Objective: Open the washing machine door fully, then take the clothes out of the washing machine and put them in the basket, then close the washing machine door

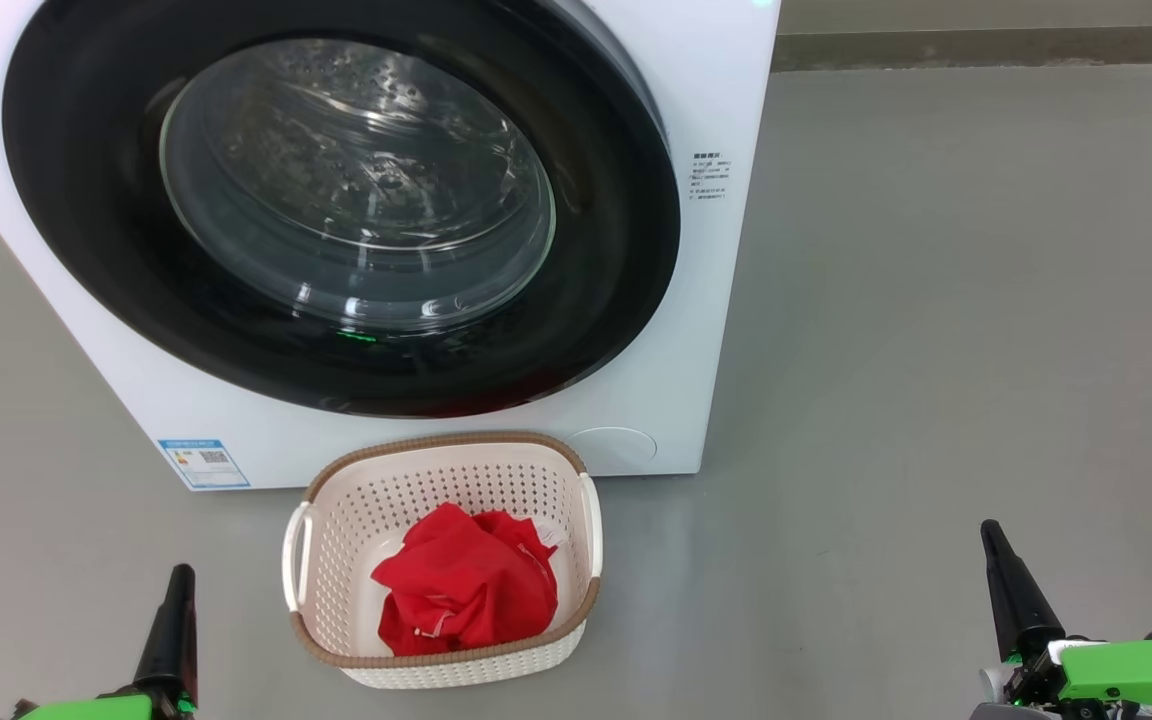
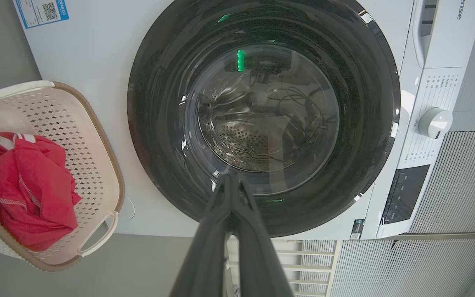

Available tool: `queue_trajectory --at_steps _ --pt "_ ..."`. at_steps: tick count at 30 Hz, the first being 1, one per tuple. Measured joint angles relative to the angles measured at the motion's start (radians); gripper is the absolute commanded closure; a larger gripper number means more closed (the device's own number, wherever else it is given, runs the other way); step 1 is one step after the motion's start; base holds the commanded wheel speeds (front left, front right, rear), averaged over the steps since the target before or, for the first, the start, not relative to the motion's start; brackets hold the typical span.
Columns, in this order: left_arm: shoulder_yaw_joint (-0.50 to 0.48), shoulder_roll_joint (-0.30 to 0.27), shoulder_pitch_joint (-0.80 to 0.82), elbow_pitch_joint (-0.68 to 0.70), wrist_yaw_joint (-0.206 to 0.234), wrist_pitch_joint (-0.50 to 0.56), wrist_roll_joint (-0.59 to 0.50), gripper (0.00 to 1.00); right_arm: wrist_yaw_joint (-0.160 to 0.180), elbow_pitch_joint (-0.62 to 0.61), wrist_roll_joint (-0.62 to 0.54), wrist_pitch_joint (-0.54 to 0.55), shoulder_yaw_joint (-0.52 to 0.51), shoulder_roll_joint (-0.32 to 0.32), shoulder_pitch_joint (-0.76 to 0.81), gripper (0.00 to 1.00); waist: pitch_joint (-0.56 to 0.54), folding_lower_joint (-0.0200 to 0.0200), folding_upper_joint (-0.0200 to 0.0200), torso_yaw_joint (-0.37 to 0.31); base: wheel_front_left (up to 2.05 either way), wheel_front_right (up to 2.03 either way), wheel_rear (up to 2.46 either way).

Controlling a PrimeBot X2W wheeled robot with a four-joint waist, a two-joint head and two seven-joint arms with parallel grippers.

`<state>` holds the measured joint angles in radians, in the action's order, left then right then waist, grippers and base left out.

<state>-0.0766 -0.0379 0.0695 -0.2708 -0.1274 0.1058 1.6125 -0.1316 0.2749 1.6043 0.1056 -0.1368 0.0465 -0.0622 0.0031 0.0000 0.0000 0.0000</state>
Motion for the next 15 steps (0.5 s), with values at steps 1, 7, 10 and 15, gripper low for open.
queue_trajectory --at_steps 1,7,10,15 --pt "0.0 0.0 0.0 0.0 0.0 0.0 0.0 1.0 0.0 0.0 0.0 0.0 0.0 0.0 0.0 1.0 0.0 0.0 0.0 0.0 0.0 0.0 0.0" --pt "0.0 0.0 0.0 0.0 0.0 0.0 0.0 1.0 0.0 0.0 0.0 0.0 0.0 0.0 0.0 1.0 0.0 0.0 0.0 0.0 0.0 0.0 0.0" --pt "-0.001 0.0 0.0 0.0 0.0 0.0 0.0 1.0 0.0 0.0 0.0 0.0 0.0 0.0 0.0 1.0 0.0 0.0 0.0 0.0 0.0 0.0 0.0" --pt "-0.001 0.0 0.0 0.0 0.0 0.0 0.0 1.0 0.0 0.0 0.0 0.0 0.0 0.0 0.0 1.0 0.0 0.0 0.0 0.0 0.0 0.0 0.0"
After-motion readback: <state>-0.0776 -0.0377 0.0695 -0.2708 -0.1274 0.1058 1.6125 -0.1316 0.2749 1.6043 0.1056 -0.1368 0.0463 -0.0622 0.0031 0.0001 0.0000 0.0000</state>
